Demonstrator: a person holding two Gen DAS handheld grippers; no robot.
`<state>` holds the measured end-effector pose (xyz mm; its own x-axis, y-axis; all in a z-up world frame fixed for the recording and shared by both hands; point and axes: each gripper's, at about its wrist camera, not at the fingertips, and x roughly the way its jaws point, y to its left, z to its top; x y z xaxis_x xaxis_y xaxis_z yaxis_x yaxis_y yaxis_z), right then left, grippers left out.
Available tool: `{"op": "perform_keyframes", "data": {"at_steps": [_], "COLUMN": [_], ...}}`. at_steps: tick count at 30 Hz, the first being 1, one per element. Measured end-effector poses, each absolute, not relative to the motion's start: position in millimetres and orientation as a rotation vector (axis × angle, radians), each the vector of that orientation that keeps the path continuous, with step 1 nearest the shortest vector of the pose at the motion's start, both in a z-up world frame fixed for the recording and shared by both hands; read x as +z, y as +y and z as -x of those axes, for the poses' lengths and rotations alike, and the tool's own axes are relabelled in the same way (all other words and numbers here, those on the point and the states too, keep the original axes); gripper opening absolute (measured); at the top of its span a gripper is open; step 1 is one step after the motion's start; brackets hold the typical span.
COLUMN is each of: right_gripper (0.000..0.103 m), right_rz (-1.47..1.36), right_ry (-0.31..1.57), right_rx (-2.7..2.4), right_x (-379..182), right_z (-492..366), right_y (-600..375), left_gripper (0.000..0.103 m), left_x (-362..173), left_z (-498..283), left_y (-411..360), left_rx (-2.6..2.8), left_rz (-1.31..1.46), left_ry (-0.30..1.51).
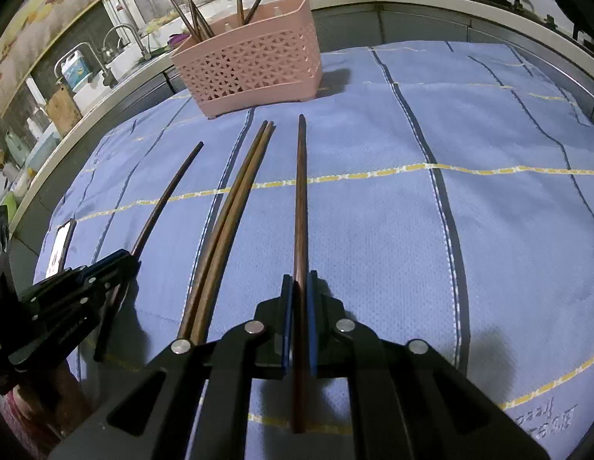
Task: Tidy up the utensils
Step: 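Hold both chopsticks gripped at the pile before lifting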
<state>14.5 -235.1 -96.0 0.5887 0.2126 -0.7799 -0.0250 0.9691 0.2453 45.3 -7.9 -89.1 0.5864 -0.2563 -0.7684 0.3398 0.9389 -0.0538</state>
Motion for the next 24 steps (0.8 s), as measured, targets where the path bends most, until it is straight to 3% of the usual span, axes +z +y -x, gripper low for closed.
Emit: {"op": "perform_keyframes", "data": {"at_steps": [24], "right_gripper": [0.008], "right_rz": [-0.205], "right_ry": [0.921], "right_rx": [0.137], "right_x": [-96.0], "right_z": [-13.7], "right_y": [-234.2], "left_gripper": [0.009], "left_x": [-89.1], "left_z": [-45.8], "left_y": [-8.6], "left_rx": [-0.347], "left_rz": [-0.106], "left_ry": [0.877]}}
